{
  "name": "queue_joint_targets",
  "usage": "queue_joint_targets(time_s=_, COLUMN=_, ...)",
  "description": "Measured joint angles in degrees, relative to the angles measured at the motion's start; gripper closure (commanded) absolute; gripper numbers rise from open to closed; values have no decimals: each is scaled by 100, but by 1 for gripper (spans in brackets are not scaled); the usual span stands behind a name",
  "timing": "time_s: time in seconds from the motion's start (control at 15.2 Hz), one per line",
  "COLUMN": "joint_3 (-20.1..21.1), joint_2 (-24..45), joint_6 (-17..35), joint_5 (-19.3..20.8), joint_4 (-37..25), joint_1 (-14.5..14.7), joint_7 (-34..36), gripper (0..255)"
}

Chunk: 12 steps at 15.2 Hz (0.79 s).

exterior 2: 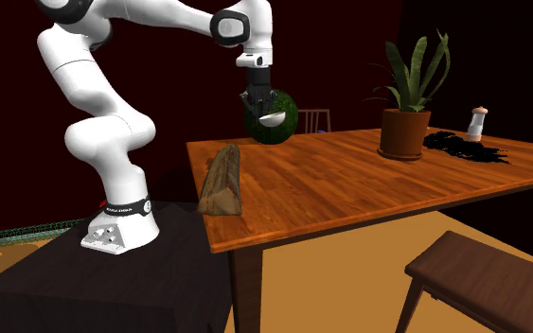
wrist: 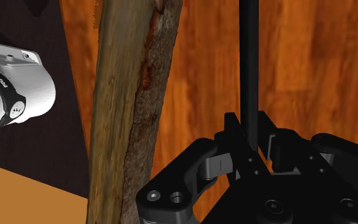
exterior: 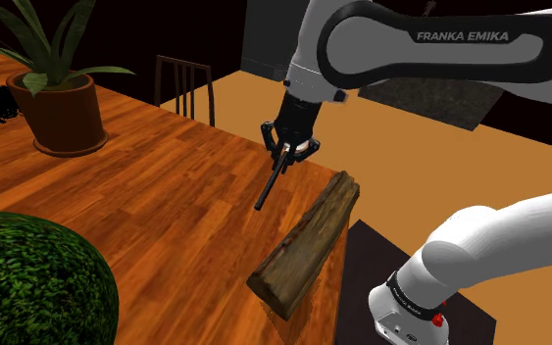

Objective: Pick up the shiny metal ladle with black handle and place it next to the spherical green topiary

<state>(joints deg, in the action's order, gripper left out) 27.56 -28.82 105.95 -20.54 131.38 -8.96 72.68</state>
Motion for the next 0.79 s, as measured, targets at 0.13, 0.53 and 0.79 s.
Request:
queue_joint_targets(time_s=0.13, joint_3=-48, joint_2=-49, joint_6=-178, joint_5=17, joint_4=-127, joint_1=-3, joint_7=10, gripper=255)
queue_joint_targets(time_s=0.53, joint_3=-122, joint_2=-18, joint_6=-610, joint_5=95, joint_4=-590, joint_1=-38, joint_7=79, gripper=255)
queue_joint_targets(time_s=0.79, joint_3=-188, joint_2=-30, joint_6=-919, joint_5=134, joint_4=-886, joint_1=-53, joint_7=113, gripper=255)
